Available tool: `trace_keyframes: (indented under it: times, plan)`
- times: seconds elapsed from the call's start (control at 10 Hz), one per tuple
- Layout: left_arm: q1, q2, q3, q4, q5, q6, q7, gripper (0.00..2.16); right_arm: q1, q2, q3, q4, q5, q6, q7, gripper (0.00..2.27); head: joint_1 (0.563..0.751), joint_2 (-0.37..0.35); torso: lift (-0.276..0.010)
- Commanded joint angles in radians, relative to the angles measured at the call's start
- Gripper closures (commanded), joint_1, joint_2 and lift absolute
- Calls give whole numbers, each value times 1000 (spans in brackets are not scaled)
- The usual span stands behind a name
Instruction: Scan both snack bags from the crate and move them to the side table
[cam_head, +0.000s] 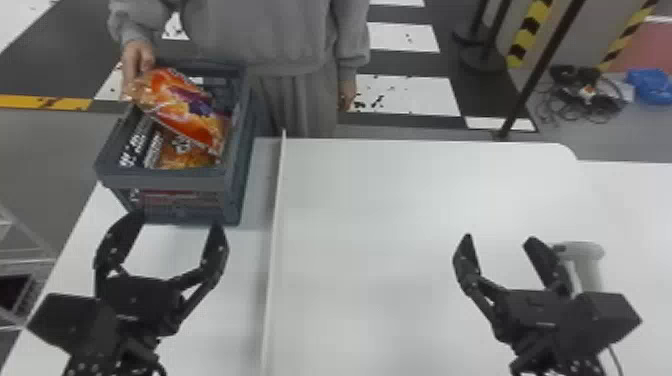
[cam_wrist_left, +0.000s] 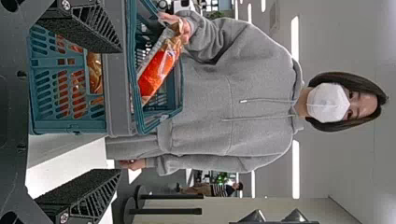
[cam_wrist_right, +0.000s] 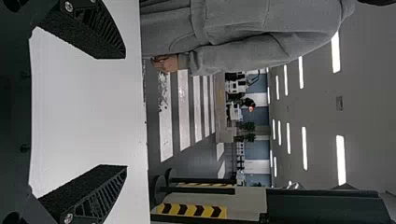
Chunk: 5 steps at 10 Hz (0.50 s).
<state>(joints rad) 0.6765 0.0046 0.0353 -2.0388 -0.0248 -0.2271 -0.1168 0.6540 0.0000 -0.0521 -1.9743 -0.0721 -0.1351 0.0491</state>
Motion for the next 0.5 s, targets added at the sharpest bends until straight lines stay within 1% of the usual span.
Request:
trace_keyframes:
  times: [0.0,0.4]
  plan:
    - [0,-7,0,-1,-1,3,0,83,-2,1,0,0,0,6,0,83,695,-44,-75]
    - [-3,-7,-2,-1,-1,3,-1,83,-4,1,0,0,-2,9,0,83,695,-44,-75]
